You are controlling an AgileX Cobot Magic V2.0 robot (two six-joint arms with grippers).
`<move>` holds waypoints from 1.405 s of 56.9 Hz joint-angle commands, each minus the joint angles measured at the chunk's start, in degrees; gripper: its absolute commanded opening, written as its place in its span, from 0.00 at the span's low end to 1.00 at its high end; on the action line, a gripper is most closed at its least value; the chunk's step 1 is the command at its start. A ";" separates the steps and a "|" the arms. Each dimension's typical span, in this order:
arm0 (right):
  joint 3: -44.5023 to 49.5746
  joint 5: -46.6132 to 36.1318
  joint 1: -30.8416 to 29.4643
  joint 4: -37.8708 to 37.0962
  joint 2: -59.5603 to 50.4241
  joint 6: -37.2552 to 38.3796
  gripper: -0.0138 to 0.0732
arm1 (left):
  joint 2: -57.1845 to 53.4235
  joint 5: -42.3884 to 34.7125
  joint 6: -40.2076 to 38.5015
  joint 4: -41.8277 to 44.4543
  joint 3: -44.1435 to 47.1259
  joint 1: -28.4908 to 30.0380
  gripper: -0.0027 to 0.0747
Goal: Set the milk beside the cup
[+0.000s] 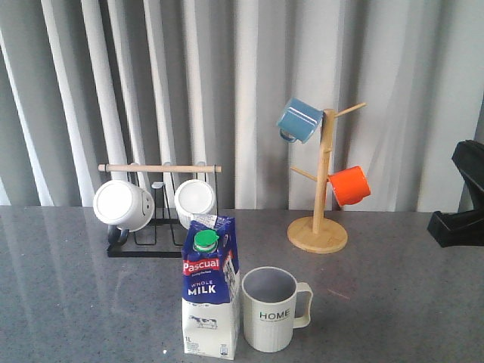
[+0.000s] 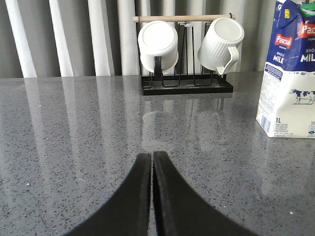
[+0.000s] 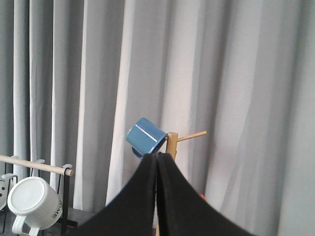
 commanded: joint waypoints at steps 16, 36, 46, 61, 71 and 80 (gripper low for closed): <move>14.49 1.64 -4.97 4.60 -15.41 -1.81 0.15 | -0.68 -3.78 -0.51 -0.41 -1.17 0.22 0.03; 41.88 5.91 -7.81 5.36 -43.17 -0.99 0.15 | -0.68 -3.78 -0.51 -0.41 -1.17 0.22 0.03; 46.09 11.52 -10.97 0.81 -54.10 3.03 0.15 | -0.68 -3.78 -0.51 -0.41 -1.17 0.22 0.03; 46.15 17.56 -10.89 -1.89 -58.72 2.75 0.15 | -0.68 -3.78 -0.51 -0.41 -1.17 0.22 0.03; 46.15 20.09 -10.89 -1.77 -58.82 3.13 0.15 | -0.68 -3.78 -0.51 -0.41 -1.17 0.22 0.03; 46.15 20.76 -10.89 -0.51 -58.82 3.13 0.15 | -0.68 -3.78 -0.51 -0.41 -1.17 0.22 0.03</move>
